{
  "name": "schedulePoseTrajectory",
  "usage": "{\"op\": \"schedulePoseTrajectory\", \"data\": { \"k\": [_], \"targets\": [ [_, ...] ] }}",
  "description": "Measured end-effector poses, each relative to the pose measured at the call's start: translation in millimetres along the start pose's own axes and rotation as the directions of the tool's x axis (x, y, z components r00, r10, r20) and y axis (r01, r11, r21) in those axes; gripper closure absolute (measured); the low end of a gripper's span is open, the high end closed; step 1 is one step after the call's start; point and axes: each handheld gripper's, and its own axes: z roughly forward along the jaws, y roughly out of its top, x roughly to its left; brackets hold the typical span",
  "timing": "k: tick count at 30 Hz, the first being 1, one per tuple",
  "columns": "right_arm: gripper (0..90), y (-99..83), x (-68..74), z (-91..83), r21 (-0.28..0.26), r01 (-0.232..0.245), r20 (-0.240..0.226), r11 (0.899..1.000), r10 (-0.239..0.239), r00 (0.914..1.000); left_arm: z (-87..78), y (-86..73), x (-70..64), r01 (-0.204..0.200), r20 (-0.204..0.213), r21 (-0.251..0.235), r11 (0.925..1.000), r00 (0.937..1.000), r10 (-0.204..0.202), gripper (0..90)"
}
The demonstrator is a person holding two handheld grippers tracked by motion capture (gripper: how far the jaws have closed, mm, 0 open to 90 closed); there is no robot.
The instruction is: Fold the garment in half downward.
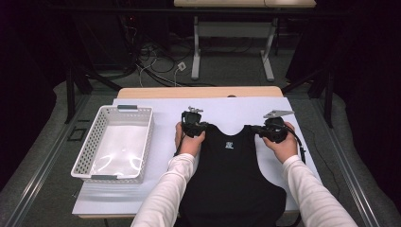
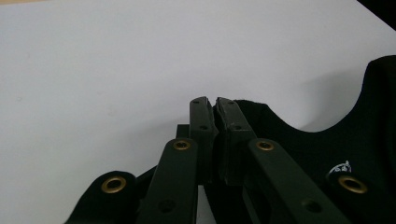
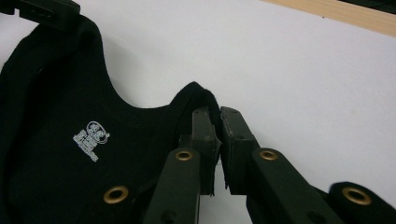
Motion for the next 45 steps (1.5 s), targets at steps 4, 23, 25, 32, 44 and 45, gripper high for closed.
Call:
{"op": "schedulePoseTrajectory", "data": {
  "k": [4,23,25,32,44,45],
  "targets": [
    [85.3,3.8,0.7,-0.3,-0.009,0.001,0.004,1.0,-0.001,1.0,-2.6,0.3,1.8,0.01,0.005,-0.011,0.9999,0.9999,-0.01,86.1],
    [85.2,19.2,13.5,-17.5,-0.062,0.037,0.005,0.997,-0.037,0.9993,-36.0,2.2,4.5,0.03,0.058,-0.098,0.9947,0.998,-0.025,86.0],
    [85.2,19.6,14.7,-19.5,-0.066,0.039,-0.001,0.997,-0.039,0.9992,-38.3,0.4,4.2,0.034,0.067,-0.101,0.9943,0.9974,-0.027,86.0],
    [85.2,20.4,23.5,-29.0,-0.092,0.049,-0.016,0.995,-0.05,0.9986,-46.1,-4.0,1.7,0.048,0.102,-0.117,0.992,0.9942,-0.036,86.0],
    [85.2,19.5,38.5,-50.8,-0.136,0.063,-0.049,0.989,-0.07,0.9963,-67.0,-8.8,-12.6,0.035,0.156,-0.153,0.9876,0.9877,-0.01,86.0],
    [85.2,19.0,39.5,-52.6,-0.136,0.063,-0.052,0.989,-0.071,0.9961,-68.6,-9.6,-13.7,0.032,0.159,-0.155,0.9874,0.9872,-0.007,86.0]
  ]
}}
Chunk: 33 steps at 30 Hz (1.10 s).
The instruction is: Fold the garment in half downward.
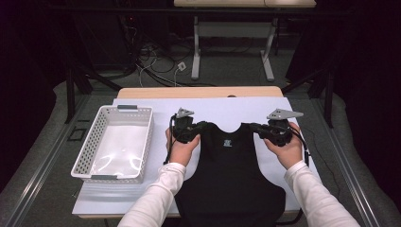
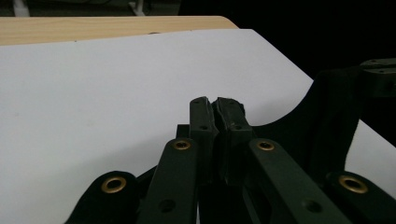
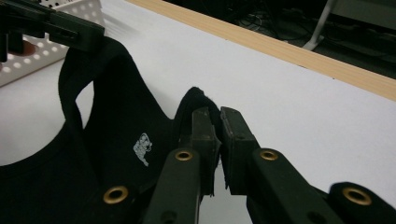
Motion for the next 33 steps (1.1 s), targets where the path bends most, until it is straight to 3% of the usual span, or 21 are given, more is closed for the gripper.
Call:
{"op": "schedulePoseTrajectory", "data": {
  "k": [15,20,24,33],
  "targets": [
    [85.1,-12.2,19.8,-31.1,-0.051,0.01,-0.061,0.999,-0.013,0.9981,-30.0,-17.7,-15.2,-0.025,0.055,-0.03,0.9992,0.9981,0.027,85.9],
    [85.1,-18.0,25.5,-42.9,-0.072,0.009,-0.077,0.997,-0.015,0.9969,-44.2,-25.6,-22.3,-0.008,0.085,-0.071,0.9974,0.9963,0.014,85.9],
    [85.0,-23.1,32.5,-53.5,-0.087,0.018,-0.103,0.996,-0.027,0.9943,-52.7,-33.7,-29.8,-0.022,0.092,-0.08,0.9965,0.9954,0.029,85.8],
    [84.8,-41.8,48.2,-61.8,-0.065,0.032,-0.138,0.997,-0.04,0.9896,-57.2,-62.6,-43.9,-0.069,0.094,-0.027,0.9973,0.9931,0.071,85.8]
  ]
}}
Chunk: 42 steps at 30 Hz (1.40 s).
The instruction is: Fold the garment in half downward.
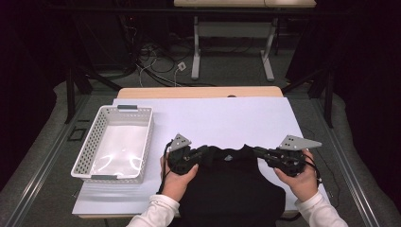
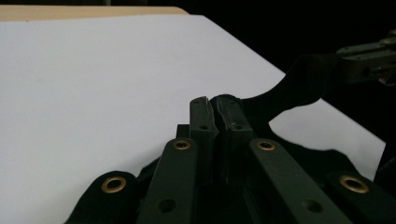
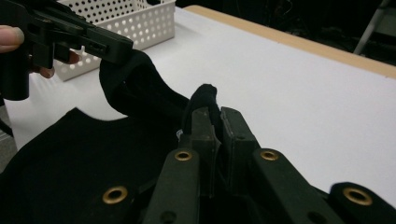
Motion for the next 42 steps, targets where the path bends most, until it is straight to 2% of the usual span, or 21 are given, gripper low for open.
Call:
{"op": "schedulePoseTrajectory", "data": {
  "k": [4,11,19,23,27,33,37,42],
  "targets": [
    [84.7,-11.0,1.3,-2.0,0.012,-0.006,-0.006,1.0,0.006,1.0,-3.0,-10.2,-2.3,0.003,0.002,0.008,1.0,1.0,-0.003,85.7],
    [84.6,-27.8,2.1,-10.8,0.014,-0.042,-0.018,0.999,0.042,0.999,-12.3,-26.0,-6.5,0.046,0.032,0.014,0.9989,0.9984,-0.046,85.6],
    [84.5,-44.5,13.1,-19.3,0.033,-0.055,-0.045,0.998,0.056,0.9974,-20.8,-44.5,-15.3,0.036,0.057,0.057,0.9977,0.9976,-0.039,85.3],
    [84.4,-52.9,16.3,-18.9,0.065,-0.042,-0.042,0.997,0.044,0.9981,-22.6,-50.0,-15.4,0.031,0.059,0.077,0.9965,0.9976,-0.035,85.3],
    [84.3,-58.9,17.7,-18.8,0.08,-0.068,-0.051,0.995,0.072,0.9961,-22.3,-54.7,-13.2,0.035,0.054,0.091,0.9952,0.9977,-0.04,85.3],
    [84.1,-66.4,18.8,-16.5,0.107,-0.058,-0.049,0.993,0.063,0.9968,-19.1,-59.5,-11.9,0.047,0.06,0.115,0.9923,0.9967,-0.054,85.1],
    [83.8,-70.1,19.8,-13.3,0.127,-0.078,-0.073,0.989,0.088,0.9935,-15.9,-62.8,-12.6,0.035,0.068,0.147,0.9885,0.9966,-0.046,84.7],
    [83.7,-70.2,23.7,-12.8,0.142,-0.07,-0.089,0.987,0.083,0.9926,-19.6,-62.8,-13.3,0.039,0.068,0.144,0.9888,0.9965,-0.049,84.7]
  ]
}}
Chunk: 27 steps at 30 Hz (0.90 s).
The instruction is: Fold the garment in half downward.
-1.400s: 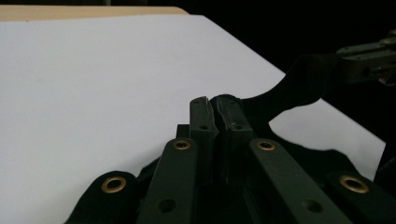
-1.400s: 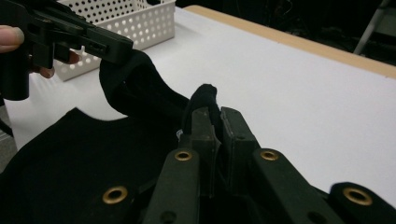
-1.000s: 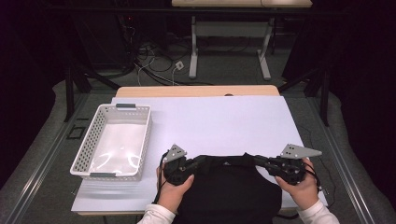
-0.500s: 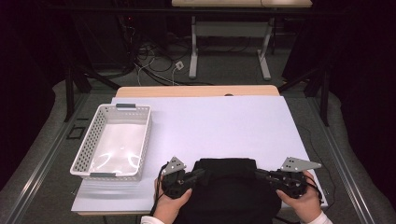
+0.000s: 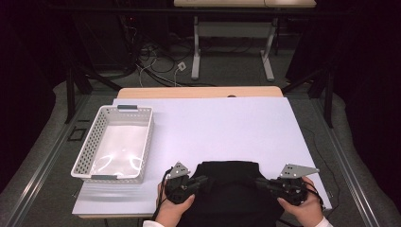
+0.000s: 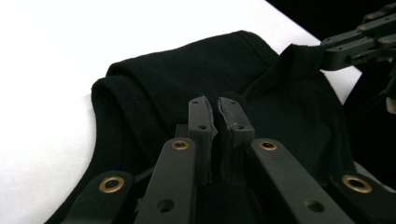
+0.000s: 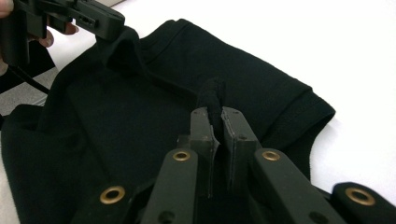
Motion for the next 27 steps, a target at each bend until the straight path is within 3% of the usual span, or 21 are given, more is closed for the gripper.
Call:
{"op": "schedulePoseTrajectory", "data": {
  "k": [7,13,20,27],
  "targets": [
    [83.6,-1.8,6.6,-8.5,-0.016,-0.004,-0.001,1.0,0.004,1.0,-12.0,-2.0,-5.6,0.015,0.02,-0.023,0.9996,0.9997,-0.015,84.7],
    [81.7,-4.5,10.4,-16.5,-0.042,-0.01,-0.002,0.999,0.01,1.0,-15.4,-3.9,-7.1,0.001,0.017,-0.022,0.9998,0.9998,0.0,83.4],
    [69.8,-6.1,7.2,-14.8,-0.057,-0.037,-0.002,0.998,0.037,0.9993,-12.2,-4.1,-5.5,0.002,0.021,-0.022,0.9998,0.9998,-0.001,72.5],
    [64.4,-8.3,4.1,-10.5,-0.056,-0.024,0.026,0.998,0.025,0.9993,-11.1,-3.3,-0.3,0.008,-0.002,-0.032,0.9995,1.0,-0.008,62.0]
  ]
}}
